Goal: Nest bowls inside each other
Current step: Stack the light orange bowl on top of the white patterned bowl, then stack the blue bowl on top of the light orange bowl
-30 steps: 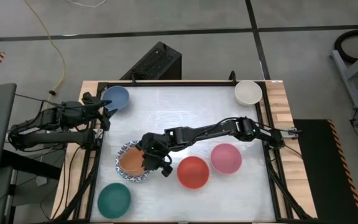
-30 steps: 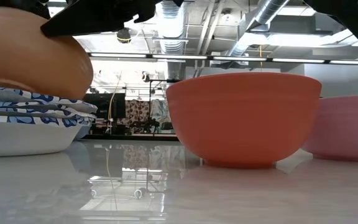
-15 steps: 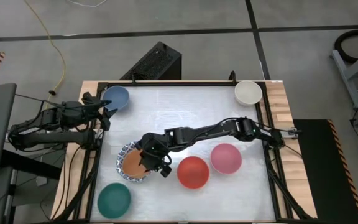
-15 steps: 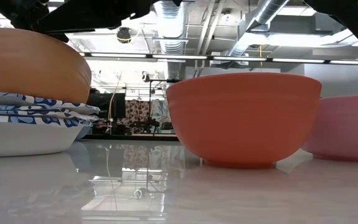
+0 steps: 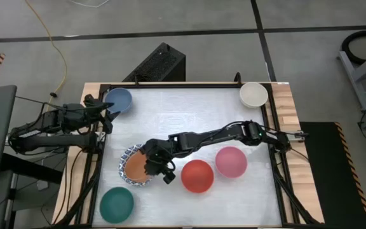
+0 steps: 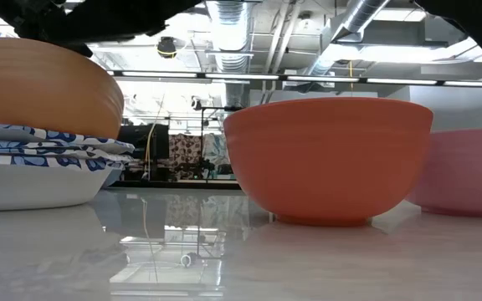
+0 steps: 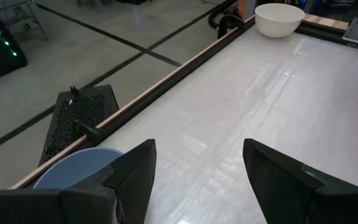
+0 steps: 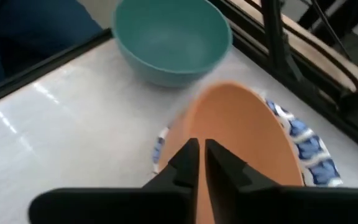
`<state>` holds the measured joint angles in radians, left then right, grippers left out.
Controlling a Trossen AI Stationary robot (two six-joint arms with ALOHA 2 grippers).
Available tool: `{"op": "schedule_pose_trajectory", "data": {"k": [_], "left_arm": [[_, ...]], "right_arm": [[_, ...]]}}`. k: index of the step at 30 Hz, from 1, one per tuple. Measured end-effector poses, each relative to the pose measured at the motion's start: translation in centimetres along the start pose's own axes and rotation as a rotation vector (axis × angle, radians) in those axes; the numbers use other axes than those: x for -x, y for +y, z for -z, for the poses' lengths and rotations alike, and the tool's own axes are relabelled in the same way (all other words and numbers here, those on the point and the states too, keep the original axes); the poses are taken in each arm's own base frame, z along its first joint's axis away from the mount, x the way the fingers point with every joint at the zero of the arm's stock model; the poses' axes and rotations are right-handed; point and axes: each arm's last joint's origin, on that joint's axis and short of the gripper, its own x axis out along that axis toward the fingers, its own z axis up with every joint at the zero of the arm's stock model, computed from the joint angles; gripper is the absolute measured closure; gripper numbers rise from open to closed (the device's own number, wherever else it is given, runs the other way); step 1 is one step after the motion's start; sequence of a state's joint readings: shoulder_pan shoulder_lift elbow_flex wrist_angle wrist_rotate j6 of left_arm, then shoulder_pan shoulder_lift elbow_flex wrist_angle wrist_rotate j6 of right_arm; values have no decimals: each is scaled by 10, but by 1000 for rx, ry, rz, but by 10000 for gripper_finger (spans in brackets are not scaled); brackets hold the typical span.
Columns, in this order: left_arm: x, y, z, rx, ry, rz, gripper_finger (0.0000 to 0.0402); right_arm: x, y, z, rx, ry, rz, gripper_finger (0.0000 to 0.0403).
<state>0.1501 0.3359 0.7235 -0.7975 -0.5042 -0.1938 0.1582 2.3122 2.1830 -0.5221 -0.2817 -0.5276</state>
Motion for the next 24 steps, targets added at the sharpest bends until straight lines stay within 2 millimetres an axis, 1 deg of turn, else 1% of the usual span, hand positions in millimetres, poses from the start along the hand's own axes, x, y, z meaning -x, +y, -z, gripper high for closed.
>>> {"op": "schedule_pose_trajectory", "data": {"k": [3, 5, 9, 11, 15, 19, 21, 24], "left_arm": [[0, 0, 0, 6, 1, 3, 169], [0, 0, 0, 10, 1, 3, 169], [0, 0, 0, 10, 2, 4, 169], [0, 0, 0, 11, 2, 4, 169], [0, 0, 0, 11, 2, 2, 169], [0, 0, 1, 15, 3, 2, 169], [-4, -1, 4, 15, 10, -6, 169], [-15, -4, 12, -13, 37, -69, 169]], "right_arm": [[-7, -7, 12, -42, 20, 3, 369], [-17, -8, 22, -56, 39, -3, 376], [-36, -5, 37, -58, 70, -17, 384], [-42, -6, 39, -49, 64, 16, 385], [-43, -12, 34, -29, 20, 93, 384], [-39, -14, 30, -24, 3, 110, 383], [-32, -12, 22, -16, -13, 113, 384], [-19, -9, 7, -4, -36, 122, 383]]}}
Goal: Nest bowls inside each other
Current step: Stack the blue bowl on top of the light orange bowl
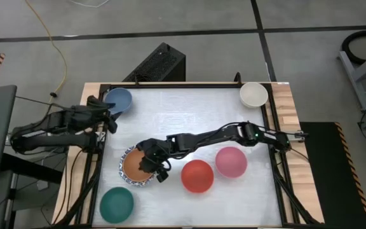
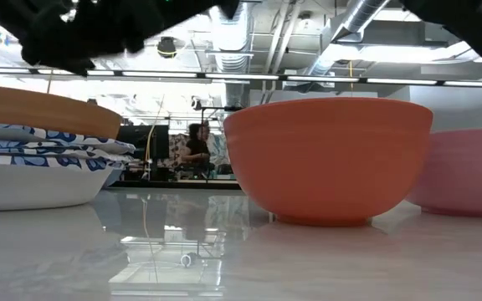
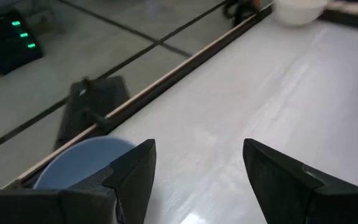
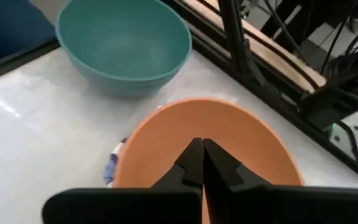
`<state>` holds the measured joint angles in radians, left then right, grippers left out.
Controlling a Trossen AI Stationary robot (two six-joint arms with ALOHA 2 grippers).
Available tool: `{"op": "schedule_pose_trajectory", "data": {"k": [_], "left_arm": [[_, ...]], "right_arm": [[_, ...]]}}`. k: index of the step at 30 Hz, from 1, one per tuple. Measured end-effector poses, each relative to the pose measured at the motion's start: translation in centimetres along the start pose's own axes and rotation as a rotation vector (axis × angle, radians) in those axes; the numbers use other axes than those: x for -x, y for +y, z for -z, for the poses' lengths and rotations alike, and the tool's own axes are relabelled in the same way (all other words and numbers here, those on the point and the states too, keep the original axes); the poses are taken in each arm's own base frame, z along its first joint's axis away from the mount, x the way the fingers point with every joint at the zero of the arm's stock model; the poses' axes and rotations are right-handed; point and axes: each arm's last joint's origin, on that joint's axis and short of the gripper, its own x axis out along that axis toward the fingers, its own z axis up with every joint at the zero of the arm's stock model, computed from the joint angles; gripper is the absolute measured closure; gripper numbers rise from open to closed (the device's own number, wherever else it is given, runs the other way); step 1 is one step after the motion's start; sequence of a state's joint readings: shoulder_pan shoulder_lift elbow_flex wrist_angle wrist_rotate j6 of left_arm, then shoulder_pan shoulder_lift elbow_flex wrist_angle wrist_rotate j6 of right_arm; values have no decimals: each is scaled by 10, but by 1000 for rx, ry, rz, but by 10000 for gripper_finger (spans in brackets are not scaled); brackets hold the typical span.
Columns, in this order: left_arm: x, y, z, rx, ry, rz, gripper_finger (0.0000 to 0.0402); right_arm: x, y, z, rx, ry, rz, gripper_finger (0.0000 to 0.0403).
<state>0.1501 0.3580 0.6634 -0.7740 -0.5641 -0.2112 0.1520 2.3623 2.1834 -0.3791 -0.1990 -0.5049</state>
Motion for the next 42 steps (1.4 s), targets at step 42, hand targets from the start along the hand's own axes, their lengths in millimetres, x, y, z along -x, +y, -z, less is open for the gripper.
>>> {"op": "schedule_pose_trajectory", "data": {"k": [42], "left_arm": [[-167, 29, -21, -163, 859, -63, 169]], "right_arm": [[75, 59, -33, -145, 386, -155, 383]]}}
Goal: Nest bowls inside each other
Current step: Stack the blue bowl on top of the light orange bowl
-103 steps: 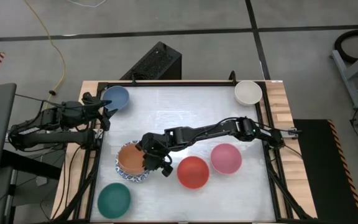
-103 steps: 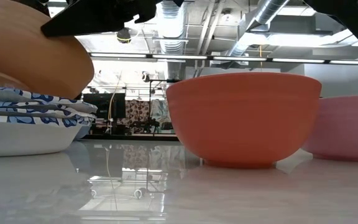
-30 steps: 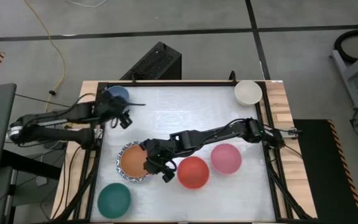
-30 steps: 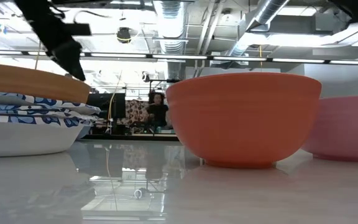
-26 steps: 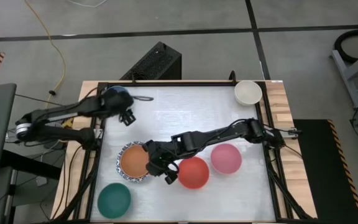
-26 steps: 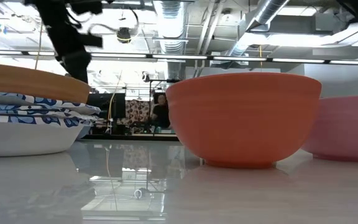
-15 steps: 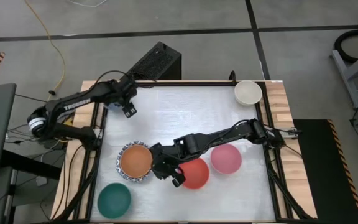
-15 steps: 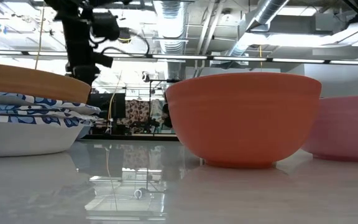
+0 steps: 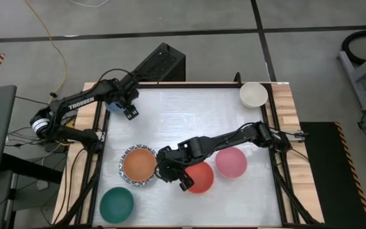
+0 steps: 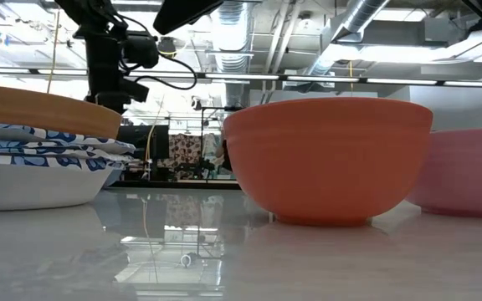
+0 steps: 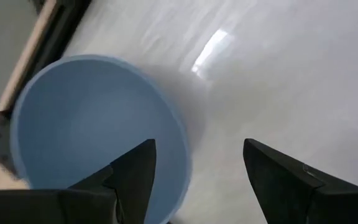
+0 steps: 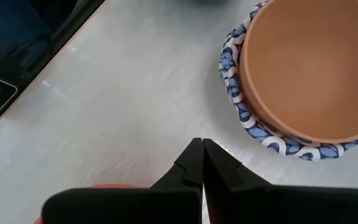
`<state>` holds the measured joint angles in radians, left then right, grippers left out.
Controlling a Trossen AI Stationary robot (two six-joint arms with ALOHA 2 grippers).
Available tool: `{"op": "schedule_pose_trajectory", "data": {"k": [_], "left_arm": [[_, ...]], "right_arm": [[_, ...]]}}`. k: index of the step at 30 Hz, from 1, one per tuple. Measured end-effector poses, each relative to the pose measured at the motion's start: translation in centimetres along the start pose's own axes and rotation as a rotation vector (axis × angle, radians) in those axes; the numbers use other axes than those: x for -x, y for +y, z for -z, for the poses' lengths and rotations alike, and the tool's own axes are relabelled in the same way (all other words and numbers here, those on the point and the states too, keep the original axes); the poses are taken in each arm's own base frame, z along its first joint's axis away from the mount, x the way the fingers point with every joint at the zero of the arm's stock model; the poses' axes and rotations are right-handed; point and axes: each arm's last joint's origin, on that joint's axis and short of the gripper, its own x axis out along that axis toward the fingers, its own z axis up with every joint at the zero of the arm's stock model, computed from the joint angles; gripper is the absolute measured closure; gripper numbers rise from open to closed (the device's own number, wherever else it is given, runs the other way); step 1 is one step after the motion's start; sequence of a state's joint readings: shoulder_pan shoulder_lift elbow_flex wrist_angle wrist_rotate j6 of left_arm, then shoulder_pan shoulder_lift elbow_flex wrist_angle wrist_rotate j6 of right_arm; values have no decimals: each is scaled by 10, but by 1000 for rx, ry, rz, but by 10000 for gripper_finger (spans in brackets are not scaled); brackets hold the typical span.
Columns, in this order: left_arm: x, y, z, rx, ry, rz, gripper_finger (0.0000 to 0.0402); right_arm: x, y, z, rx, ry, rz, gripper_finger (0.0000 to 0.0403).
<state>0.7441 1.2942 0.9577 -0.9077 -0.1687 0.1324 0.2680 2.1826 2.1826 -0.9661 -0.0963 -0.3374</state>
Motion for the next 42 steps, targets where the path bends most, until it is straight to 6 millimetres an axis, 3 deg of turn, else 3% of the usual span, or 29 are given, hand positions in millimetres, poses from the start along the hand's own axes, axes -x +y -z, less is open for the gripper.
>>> {"op": "schedule_pose_trajectory", "data": {"k": [10, 22, 27, 34, 42], "left_arm": [[-3, 13, 2, 31, 7, -55, 169], [-28, 10, 20, 55, 56, -5, 175], [-40, 6, 34, 60, 118, -19, 235], [-49, 3, 42, 65, 138, -23, 385], [-41, -5, 38, -23, 148, 36, 401]], "right_arm": [[0, 2, 0, -1, 5, -8, 383], [-1, 10, -2, 7, 12, -20, 383], [-1, 9, -2, -2, 11, -19, 383], [-1, 9, -2, -10, 4, -17, 383], [-1, 10, 4, -17, 69, -36, 383]]}}
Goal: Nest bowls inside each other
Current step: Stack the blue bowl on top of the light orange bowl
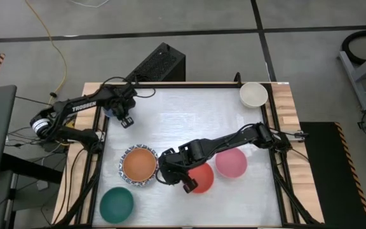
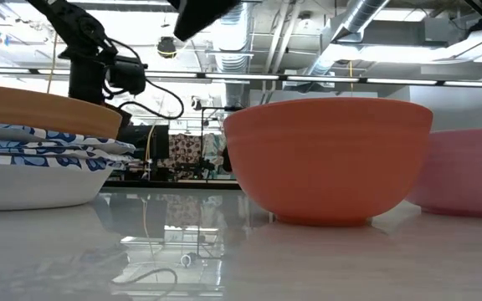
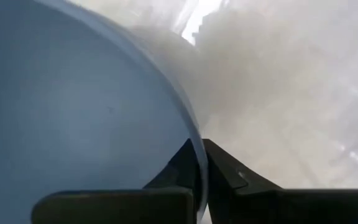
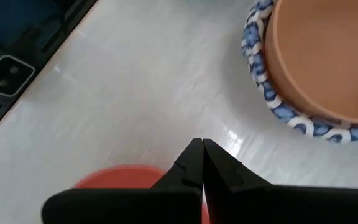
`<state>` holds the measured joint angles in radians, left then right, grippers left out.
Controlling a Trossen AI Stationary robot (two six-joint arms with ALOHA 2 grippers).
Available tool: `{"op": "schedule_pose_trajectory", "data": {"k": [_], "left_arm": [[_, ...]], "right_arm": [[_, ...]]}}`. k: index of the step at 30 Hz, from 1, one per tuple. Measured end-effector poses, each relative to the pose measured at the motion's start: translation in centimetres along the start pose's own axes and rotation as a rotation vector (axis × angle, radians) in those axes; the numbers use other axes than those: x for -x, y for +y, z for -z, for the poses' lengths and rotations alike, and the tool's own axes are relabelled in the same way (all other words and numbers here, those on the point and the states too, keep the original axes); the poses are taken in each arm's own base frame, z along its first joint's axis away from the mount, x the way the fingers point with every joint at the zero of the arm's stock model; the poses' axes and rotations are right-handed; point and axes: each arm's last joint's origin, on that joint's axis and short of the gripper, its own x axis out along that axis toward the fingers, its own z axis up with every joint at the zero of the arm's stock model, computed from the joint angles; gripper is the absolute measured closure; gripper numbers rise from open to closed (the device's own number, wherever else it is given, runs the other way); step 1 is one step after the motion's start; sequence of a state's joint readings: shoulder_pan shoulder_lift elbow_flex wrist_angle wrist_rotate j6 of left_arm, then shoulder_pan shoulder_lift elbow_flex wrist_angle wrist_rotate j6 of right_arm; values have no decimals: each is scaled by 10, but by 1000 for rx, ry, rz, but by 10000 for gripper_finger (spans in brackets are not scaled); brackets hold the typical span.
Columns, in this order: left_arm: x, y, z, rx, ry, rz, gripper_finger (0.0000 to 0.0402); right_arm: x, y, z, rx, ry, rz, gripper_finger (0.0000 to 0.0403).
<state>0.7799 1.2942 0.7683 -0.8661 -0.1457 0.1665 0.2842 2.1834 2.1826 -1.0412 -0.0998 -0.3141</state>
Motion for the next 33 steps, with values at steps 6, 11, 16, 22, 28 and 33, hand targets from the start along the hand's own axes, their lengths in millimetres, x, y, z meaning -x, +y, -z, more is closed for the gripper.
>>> {"op": "schedule_pose_trajectory", "data": {"k": [6, 11, 16, 22, 28, 33], "left_arm": [[24, -20, -6, -126, -19, 19, 401], [60, -41, -2, -241, -133, 44, 401], [100, -68, 23, -420, -284, 142, 401], [130, -94, 65, -756, -443, 238, 401], [147, -125, 89, -1152, -617, 317, 401], [145, -158, 105, -1583, -647, 299, 401]], "right_arm": [[2, -6, 6, 0, 33, -2, 383], [18, -8, 11, 1, 60, -6, 385], [62, -2, 17, 0, 64, -8, 387], [133, 13, 15, 50, -111, 44, 387], [149, 18, 2, 225, -268, 104, 382], [127, 9, -2, 280, -243, 110, 360]]}}
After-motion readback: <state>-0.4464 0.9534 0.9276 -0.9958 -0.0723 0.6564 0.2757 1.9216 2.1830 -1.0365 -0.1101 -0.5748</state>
